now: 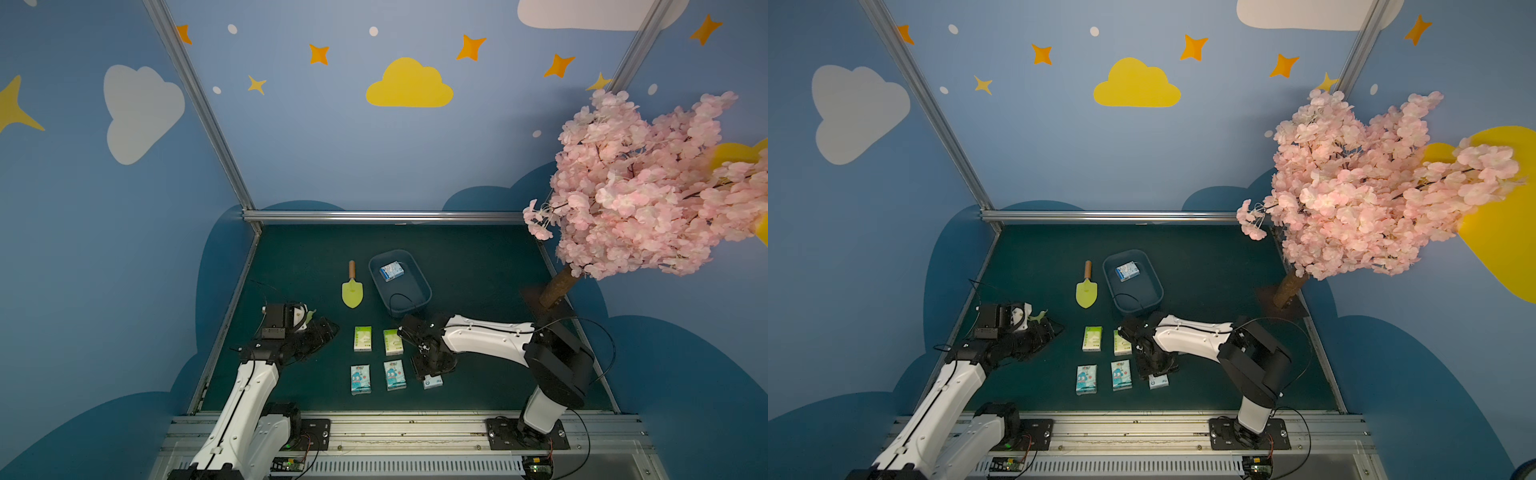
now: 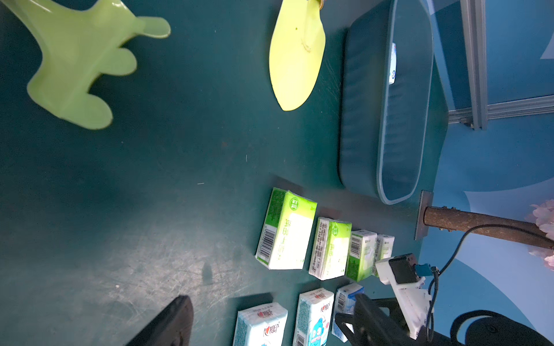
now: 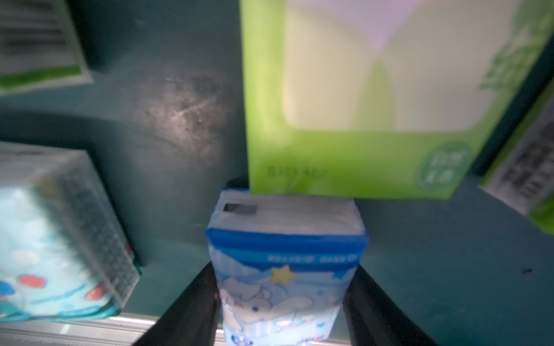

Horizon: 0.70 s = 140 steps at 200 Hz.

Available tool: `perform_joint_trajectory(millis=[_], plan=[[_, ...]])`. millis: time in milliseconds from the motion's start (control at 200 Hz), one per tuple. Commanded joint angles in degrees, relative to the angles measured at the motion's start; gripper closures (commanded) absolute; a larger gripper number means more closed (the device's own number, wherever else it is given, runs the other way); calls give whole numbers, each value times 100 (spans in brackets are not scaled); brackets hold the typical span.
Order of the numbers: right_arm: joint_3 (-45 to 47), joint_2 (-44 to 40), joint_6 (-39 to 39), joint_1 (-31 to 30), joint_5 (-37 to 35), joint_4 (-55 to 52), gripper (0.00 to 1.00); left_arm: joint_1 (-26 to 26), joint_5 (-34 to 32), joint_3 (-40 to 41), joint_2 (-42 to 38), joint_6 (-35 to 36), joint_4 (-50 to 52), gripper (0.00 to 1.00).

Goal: Take the pocket tissues out of the storage box
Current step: Place the pocket tissues at the center of the board.

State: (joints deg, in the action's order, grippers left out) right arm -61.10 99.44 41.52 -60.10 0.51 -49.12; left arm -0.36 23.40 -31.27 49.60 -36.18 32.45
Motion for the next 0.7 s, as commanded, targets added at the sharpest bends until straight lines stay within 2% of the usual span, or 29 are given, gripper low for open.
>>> perform_joint_trajectory(millis=[0, 270, 386, 696], plan=[[-136, -123, -29, 7, -51, -325, 29, 36, 90, -102, 95, 132, -94, 14], [-849, -535, -141, 17, -407, -1021, 18, 54, 241, -400, 503, 156, -343, 10], [-1280, -610, -300, 84, -609, -1238, 17, 54, 344, -543, 730, 80, -519, 9], [-2970, -46, -812, 834, -646, -1419, 15, 45, 1005, -1091, 1600, -95, -1266, 10]])
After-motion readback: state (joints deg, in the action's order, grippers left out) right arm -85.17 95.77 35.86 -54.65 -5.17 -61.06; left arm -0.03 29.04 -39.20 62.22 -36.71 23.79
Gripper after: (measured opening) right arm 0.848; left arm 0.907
